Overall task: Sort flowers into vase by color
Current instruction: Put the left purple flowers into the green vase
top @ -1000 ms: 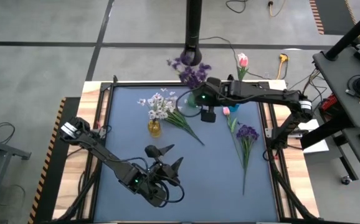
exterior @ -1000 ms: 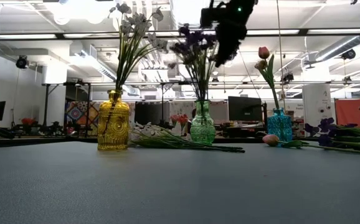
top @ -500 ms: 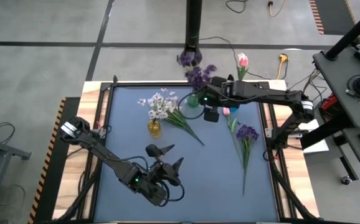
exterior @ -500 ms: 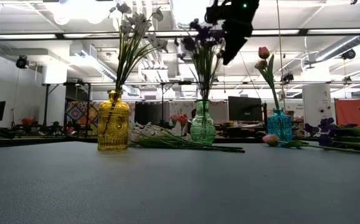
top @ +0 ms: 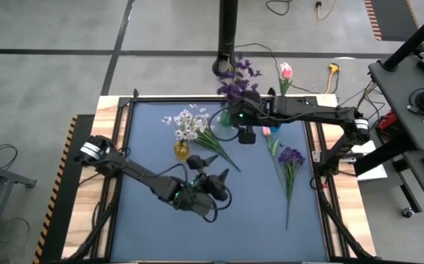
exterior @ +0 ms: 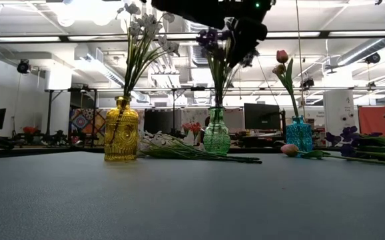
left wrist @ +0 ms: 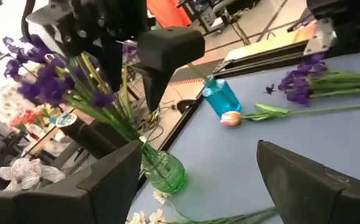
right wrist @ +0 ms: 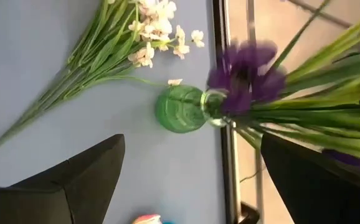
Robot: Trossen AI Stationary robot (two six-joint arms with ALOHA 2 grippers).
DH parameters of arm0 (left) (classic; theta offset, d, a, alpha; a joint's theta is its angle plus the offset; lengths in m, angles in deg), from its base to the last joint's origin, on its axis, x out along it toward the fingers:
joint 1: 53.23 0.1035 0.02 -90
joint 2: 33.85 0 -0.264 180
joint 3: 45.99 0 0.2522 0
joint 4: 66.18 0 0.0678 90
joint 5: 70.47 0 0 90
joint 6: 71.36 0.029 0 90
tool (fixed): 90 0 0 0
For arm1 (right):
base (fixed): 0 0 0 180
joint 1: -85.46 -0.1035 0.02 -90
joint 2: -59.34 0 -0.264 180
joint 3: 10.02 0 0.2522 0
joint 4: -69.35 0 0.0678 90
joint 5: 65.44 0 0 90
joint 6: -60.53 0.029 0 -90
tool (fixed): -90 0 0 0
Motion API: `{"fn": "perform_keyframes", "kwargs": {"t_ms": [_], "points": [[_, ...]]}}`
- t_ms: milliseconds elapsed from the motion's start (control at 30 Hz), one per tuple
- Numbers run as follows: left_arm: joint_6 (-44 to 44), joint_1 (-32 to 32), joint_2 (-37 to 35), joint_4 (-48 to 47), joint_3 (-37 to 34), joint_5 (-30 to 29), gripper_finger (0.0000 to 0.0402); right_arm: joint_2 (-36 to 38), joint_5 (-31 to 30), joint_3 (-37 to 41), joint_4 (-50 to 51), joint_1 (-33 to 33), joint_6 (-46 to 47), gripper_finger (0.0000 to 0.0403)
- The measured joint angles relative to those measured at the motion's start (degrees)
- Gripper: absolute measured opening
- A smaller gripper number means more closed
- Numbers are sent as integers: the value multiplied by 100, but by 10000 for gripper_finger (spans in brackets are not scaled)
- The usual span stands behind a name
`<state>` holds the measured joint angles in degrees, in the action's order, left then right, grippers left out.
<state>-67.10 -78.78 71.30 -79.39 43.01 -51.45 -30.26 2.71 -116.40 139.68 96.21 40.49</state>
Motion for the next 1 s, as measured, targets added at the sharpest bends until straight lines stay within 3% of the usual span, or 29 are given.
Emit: {"fn": "perform_keyframes", "kwargs": {"t_ms": [200,367,467,700,867,1000], "points": [[1006,-354,-374,50,256,-12,300,0,130,2,-204,2,-181,368],[2428,-678,-1151,-59,730,-27,300,0,129,2,-219,2,-186,368],[2534,-638,-1713,-586,724,142,300,0,129,2,-324,2,-116,368],[2907,214,-2738,-997,739,1628,300,-2,131,2,-467,2,-104,368],[2922,1514,-3238,-1693,748,3040,300,-4,131,4,-507,2,-71,368],[2724,2875,-3394,-2039,748,4517,300,-4,133,4,-507,2,73,368]]}}
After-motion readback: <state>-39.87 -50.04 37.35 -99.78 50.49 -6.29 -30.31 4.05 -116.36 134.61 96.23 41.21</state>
